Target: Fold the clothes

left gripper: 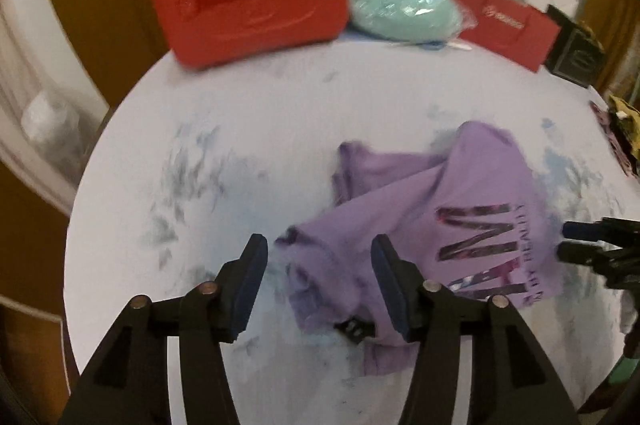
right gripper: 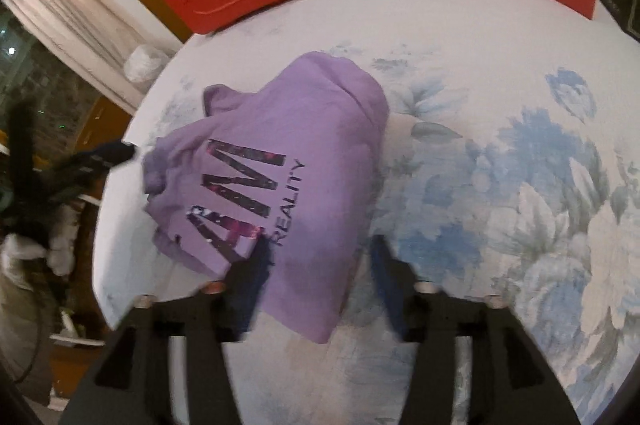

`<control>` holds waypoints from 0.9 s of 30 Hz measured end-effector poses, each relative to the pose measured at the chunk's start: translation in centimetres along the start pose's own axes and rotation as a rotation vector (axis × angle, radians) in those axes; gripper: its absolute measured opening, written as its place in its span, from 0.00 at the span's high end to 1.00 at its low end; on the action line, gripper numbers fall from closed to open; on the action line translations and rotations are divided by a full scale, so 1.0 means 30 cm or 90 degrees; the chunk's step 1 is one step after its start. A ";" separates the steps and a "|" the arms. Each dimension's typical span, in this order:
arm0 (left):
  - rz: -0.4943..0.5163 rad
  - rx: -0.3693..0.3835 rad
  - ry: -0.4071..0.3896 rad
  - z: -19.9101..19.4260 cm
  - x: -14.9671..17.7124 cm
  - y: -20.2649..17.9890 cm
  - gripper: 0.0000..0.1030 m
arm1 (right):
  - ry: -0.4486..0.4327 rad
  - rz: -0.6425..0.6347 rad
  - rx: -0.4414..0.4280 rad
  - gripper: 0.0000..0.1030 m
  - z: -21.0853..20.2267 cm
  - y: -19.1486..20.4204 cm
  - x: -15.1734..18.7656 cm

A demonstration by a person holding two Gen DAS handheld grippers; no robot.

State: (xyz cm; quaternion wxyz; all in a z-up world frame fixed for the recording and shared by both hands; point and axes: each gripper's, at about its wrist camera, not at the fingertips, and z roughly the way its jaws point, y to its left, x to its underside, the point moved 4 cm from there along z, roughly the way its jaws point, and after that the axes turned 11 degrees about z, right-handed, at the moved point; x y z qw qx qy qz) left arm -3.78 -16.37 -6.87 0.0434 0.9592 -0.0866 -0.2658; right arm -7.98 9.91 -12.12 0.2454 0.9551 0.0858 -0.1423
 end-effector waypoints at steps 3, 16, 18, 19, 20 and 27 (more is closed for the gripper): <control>0.019 0.022 -0.007 0.023 -0.032 -0.052 0.47 | -0.004 -0.004 -0.008 0.46 -0.002 0.017 0.012; -0.001 0.048 0.057 0.258 -0.054 -0.056 0.67 | 0.056 -0.006 -0.010 0.70 0.028 0.032 0.046; -0.008 0.061 0.029 0.201 -0.075 -0.037 0.66 | 0.046 -0.004 -0.009 0.70 -0.008 0.023 0.027; -0.011 0.073 0.009 0.170 -0.094 -0.030 0.60 | 0.024 -0.004 -0.014 0.70 -0.036 0.026 -0.007; -0.006 0.078 0.001 0.162 -0.112 -0.032 0.54 | 0.005 -0.002 -0.015 0.70 -0.054 0.029 -0.043; 0.046 0.136 0.031 0.235 -0.155 -0.108 0.56 | -0.009 -0.038 -0.001 0.72 0.007 0.094 -0.266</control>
